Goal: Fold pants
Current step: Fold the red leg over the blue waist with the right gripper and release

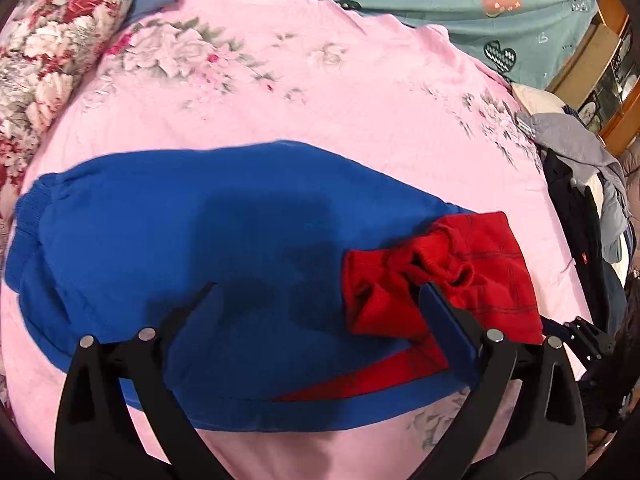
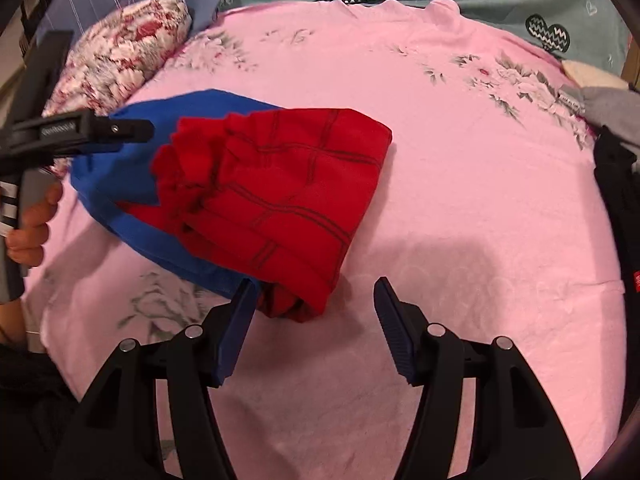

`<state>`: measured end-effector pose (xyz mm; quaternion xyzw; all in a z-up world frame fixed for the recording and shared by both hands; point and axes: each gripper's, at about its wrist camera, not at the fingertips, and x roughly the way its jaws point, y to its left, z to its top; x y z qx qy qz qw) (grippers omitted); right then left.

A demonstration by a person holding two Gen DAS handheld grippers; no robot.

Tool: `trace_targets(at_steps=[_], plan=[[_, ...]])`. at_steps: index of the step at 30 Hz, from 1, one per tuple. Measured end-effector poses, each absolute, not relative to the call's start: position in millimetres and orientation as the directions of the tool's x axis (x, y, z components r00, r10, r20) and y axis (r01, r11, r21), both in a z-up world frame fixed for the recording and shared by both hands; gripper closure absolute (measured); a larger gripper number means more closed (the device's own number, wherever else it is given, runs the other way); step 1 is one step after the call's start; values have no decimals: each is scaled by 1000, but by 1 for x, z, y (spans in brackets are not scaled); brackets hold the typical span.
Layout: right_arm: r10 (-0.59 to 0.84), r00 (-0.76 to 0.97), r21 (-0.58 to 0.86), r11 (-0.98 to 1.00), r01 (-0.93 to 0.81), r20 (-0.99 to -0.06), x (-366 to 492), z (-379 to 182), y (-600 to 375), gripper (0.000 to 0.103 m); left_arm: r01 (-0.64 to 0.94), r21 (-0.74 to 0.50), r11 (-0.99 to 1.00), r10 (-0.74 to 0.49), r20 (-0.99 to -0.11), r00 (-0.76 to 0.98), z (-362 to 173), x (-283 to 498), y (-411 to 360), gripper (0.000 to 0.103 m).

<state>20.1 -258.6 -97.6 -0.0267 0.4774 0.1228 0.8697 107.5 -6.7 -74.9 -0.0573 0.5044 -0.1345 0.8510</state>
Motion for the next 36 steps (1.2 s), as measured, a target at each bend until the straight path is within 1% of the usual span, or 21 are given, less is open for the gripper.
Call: trace_targets(at_steps=[3,5,6,7,9,12,13,15,18,20,21,23,24,25,26,28,29,30,33,34,36], plan=[[150,528,42,976,-212,-836,24,-99,-256,41,178,-221,959,-278,-857,434,-84,113,-17,4],[51,546,-34,989,-145,-836,23,-100,-262,41,167,-173,971,-229,-874,429,-91,117,-23,4],[54,531,-19,991,-131,-846,21,-101,-269,41,162,-146,976,-202,-881,428,-96,119,-25,4],[77,508,20,993,-116,-858,19,-103,-280,41,162,-138,977,-195,-884,425,-99,120,-26,4],[93,475,55,994,-93,-875,12,-107,-294,41,156,-134,979,-188,-891,414,-104,123,-26,4],[41,461,-10,994,-109,-886,-1,-104,-294,41,147,-138,979,-188,-888,419,-102,124,-24,4],[37,457,-12,994,-104,-889,-3,-102,-297,41,147,-140,979,-190,-888,418,-101,124,-23,4],[85,476,44,994,-96,-876,-5,-94,-304,41,147,-149,978,-199,-878,436,-93,120,-21,4],[228,581,172,973,-151,-781,-1,-71,-301,41,163,-167,972,-227,-841,491,-73,111,-19,4],[285,623,222,959,-179,-728,10,-64,-294,41,186,-173,967,-245,-824,510,-64,106,-23,4],[297,630,225,955,-194,-717,18,-64,-287,41,201,-165,966,-247,-822,513,-61,104,-26,4],[308,621,229,951,-207,-720,38,-68,-276,48,215,-128,968,-223,-829,512,-60,103,-31,4],[333,602,244,943,-227,-726,46,-70,-269,60,210,-126,970,-218,-831,511,-60,103,-30,4],[365,570,257,930,-263,-736,53,-76,-260,61,193,-136,972,-217,-837,502,-62,105,-27,4],[362,533,243,928,-282,-765,58,-83,-251,61,175,-152,973,-220,-842,492,-64,108,-21,4],[300,468,184,943,-278,-831,74,-100,-241,61,142,-179,974,-226,-848,479,-68,110,-10,4],[295,476,178,945,-276,-828,75,-98,-240,61,133,-176,975,-219,-850,479,-69,110,-6,4],[298,482,177,943,-281,-824,75,-93,-238,59,122,-170,978,-208,-850,484,-69,109,1,4],[394,522,215,903,-371,-756,62,-69,-223,37,88,-174,981,-194,-843,502,-68,105,17,4],[411,522,205,890,-407,-748,58,-64,-212,35,70,-175,982,-186,-840,510,-67,104,24,4],[435,492,195,864,-464,-754,58,-65,-192,34,48,-180,983,-179,-838,515,-67,104,34,4]])
